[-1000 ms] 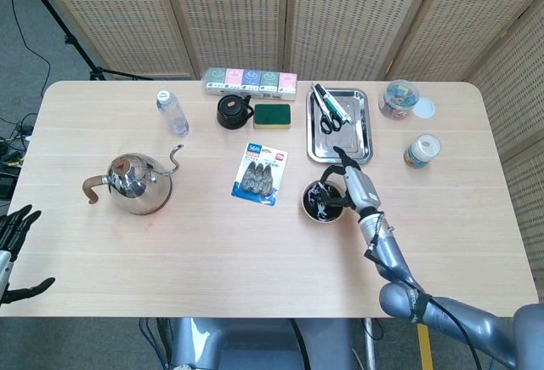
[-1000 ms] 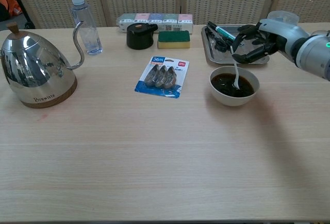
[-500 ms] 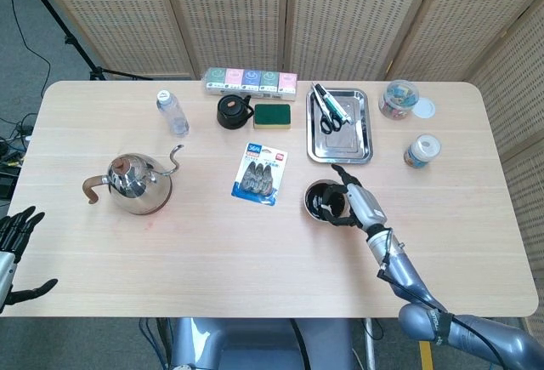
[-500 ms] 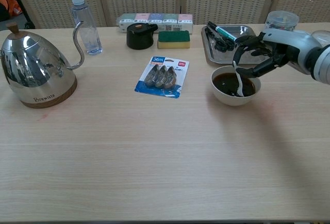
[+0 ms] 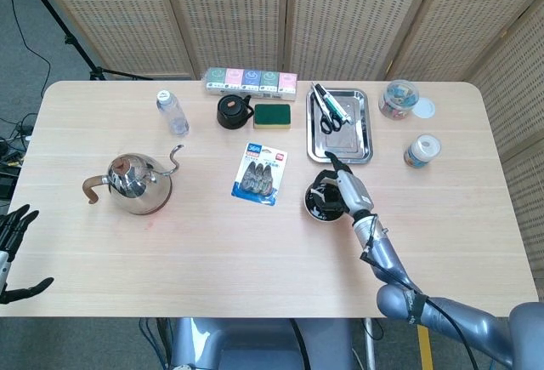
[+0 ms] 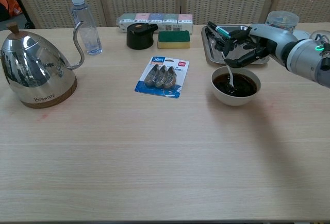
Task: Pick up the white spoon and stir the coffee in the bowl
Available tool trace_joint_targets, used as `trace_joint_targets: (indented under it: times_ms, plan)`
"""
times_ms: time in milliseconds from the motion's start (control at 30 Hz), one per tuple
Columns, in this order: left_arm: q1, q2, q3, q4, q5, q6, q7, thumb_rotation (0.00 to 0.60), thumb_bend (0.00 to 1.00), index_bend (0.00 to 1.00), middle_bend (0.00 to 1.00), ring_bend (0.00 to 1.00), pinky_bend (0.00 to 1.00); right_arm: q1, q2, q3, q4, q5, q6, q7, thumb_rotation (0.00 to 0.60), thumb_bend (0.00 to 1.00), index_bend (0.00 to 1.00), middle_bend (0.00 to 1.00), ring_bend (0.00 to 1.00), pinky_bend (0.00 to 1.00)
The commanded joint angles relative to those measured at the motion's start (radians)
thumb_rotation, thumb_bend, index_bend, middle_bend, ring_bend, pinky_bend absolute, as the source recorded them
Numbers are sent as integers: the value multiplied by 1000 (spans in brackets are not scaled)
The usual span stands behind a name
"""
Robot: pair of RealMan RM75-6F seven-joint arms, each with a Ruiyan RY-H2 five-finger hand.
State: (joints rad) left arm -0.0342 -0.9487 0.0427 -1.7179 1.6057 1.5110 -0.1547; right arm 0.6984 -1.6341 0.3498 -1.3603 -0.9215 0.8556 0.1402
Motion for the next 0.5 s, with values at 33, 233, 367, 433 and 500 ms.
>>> trace_joint_targets:
  times_ms: [33, 233, 367, 433, 500]
  plan:
    - [0, 2, 1, 0, 2, 0, -3, 600, 0, 0, 0, 0, 0, -14, 26, -6, -4, -10, 5, 1, 600, 563, 596, 0, 0, 0]
    - [3, -2, 3, -2, 8, 6, 6, 600, 0, 0, 0, 0, 0, -70, 116, -28, -84, -42, 15, 32, 600, 565, 596, 0, 0, 0]
    - [1, -7, 5, -6, 10, 0, 23, 600, 0, 0, 0, 0, 0, -96, 168, -52, -154, -88, 23, 37, 600, 567, 596, 0, 0, 0]
    - [1, -9, 5, -8, 9, -2, 31, 600, 0, 0, 0, 0, 0, -108, 185, -65, -185, -107, 32, 37, 600, 565, 596, 0, 0, 0]
    - [1, -11, 5, -10, 9, -3, 38, 600, 0, 0, 0, 0, 0, -113, 194, -73, -211, -112, 29, 40, 600, 564, 596, 0, 0, 0]
